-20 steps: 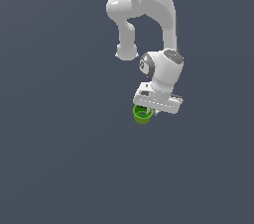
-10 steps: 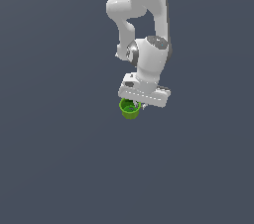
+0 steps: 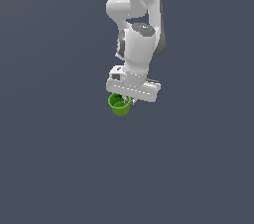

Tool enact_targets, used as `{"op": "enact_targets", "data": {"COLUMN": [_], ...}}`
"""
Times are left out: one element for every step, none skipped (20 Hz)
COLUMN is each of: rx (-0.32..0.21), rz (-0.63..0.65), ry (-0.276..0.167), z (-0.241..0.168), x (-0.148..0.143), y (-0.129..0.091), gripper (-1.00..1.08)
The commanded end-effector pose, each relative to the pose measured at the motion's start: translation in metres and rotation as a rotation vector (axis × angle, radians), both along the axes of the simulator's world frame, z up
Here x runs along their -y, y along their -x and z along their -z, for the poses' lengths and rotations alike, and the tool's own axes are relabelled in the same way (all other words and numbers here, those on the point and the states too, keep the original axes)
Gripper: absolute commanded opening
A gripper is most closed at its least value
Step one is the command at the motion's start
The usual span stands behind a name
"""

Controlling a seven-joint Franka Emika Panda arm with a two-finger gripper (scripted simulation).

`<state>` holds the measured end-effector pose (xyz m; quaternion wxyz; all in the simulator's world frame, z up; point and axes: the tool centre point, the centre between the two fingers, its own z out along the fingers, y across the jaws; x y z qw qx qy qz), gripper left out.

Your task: Pick up the object and move it to a goal position.

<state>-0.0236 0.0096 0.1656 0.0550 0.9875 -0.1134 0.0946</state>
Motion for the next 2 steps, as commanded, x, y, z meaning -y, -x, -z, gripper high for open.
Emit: {"op": "enact_targets", "data": {"rx": [0.001,0.001], "rz": [-0.002,-0.002], "ry": [0.000,0.000], "z": [-0.0041,-0.0043], "x": [0.0032,0.0035], "y": [-0.0007,-0.0007], "gripper": [-1.00,-1.00]}}
